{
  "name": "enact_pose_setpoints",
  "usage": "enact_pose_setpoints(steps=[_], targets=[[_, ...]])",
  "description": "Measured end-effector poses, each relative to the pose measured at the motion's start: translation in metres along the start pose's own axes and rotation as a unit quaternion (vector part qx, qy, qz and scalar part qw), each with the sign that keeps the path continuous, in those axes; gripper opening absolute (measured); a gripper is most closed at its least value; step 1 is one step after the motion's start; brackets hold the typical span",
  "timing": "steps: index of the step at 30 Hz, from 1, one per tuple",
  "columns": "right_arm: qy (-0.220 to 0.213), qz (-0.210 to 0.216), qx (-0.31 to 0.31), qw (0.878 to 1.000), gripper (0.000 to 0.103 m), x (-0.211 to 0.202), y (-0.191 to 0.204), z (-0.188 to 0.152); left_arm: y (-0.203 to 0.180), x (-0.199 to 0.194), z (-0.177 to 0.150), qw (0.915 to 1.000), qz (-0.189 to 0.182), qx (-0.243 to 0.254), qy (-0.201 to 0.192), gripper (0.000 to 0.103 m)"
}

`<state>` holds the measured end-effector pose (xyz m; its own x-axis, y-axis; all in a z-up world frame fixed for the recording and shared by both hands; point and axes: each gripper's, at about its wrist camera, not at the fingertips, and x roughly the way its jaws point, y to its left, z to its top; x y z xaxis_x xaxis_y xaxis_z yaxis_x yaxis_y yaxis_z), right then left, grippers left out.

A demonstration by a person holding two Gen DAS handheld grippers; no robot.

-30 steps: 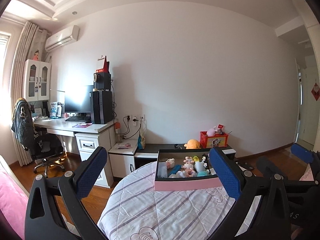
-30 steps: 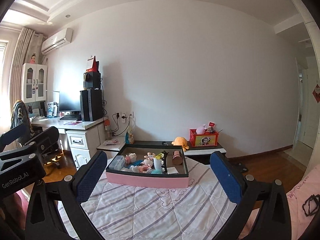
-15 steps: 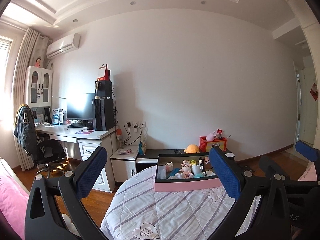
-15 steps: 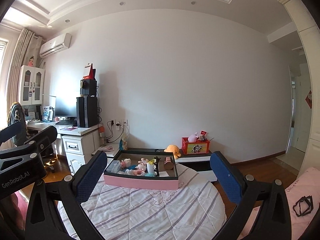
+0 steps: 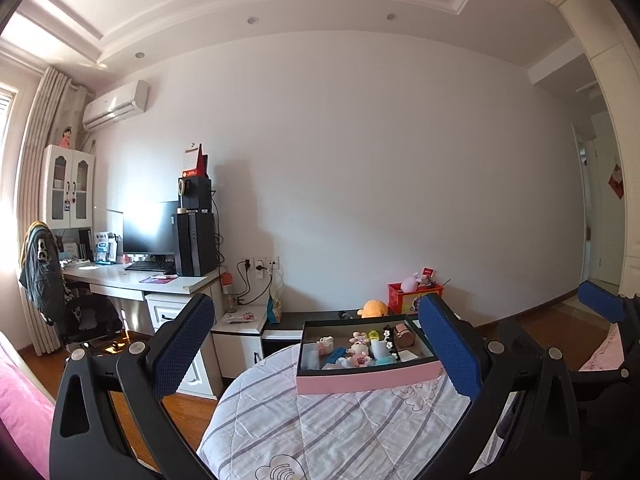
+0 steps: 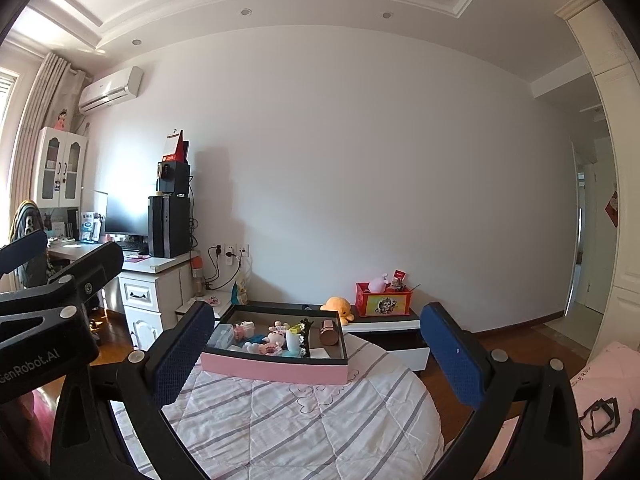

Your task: Organize rigid objects

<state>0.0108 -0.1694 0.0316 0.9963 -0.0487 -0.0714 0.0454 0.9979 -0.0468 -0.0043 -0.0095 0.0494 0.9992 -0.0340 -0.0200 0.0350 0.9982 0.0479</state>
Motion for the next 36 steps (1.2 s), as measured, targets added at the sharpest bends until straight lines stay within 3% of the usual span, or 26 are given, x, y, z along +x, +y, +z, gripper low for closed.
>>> enact_pose_setpoints(steps=[6,15,36], targets=[[-0.017,-0.016,0.006,1.0,0.103,-0.007,-0.007,0.001,0.007,0.0,0.002,0.9998,0.011,-0.015,-0.001,0.103],[-0.03,-0.001,0.012,0.999,0.103,-0.013,-0.007,0.004,0.006,-0.001,0.002,0.9999,0.011,-0.014,0.001,0.103],[-0.024,0.002,0.013,1.0,0.103,-0.012,-0.007,0.004,0.004,-0.002,0.003,0.9998,0.02,-0.009,-0.005,0.103]])
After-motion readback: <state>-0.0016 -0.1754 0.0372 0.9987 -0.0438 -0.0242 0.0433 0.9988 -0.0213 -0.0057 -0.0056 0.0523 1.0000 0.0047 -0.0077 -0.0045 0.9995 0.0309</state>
